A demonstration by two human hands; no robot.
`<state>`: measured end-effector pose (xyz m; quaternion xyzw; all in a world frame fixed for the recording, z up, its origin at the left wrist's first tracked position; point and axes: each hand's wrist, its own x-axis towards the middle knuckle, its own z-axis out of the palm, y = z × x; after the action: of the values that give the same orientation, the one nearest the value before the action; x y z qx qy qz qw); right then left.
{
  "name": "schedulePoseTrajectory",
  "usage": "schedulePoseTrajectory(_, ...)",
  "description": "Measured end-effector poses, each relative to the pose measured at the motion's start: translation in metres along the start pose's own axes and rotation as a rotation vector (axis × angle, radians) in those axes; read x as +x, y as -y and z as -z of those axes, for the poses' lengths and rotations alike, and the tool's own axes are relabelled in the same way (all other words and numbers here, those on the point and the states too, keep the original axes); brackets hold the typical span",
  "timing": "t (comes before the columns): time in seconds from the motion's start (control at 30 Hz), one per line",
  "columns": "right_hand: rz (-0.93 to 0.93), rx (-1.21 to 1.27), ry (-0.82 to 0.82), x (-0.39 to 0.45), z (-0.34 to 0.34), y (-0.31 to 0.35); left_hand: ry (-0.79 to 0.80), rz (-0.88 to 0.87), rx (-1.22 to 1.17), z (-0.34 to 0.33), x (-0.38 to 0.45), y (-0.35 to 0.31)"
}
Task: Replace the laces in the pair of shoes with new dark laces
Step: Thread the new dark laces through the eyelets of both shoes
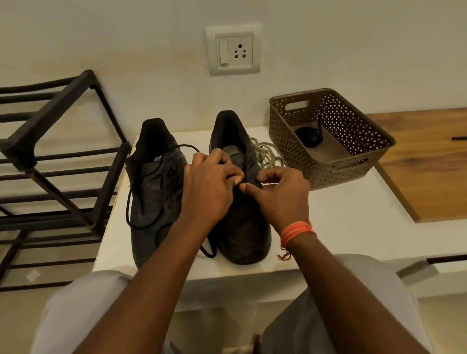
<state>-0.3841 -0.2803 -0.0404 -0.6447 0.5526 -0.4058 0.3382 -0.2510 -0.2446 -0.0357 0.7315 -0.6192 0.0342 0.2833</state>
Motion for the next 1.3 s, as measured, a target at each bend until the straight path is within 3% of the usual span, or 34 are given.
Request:
schedulePoseTrajectory(0.33, 0.028, 0.028, 0.026, -0.002, 0.0, -0.002, -0.049, 0.062, -0.231, -0.018, -0.006, -0.001)
schedulePoseTrajectory(0.6, -0.005, 0.196, 0.09, -0.001, 0.002, -0.015, -0.115, 0.076, -0.314, -0.023, -0.008, -0.001)
schedulePoseTrajectory(0.77, -0.09, 0.291, -0.033, -0.001, -0.009, -0.014, -0.129, 0.055, -0.257, -0.019, -0.01, -0.001)
schedulePoseTrajectory(0.9, -0.006, 0.23, -0.138, -0.006, -0.013, -0.007, -0.127, 0.037, -0.239, -0.02, -0.011, -0.001)
schedulePoseTrajectory(1.3, -0.113, 0.375, -0.088, -0.01, -0.012, -0.007, -0.047, -0.03, 0.003, -0.012, -0.015, -0.002)
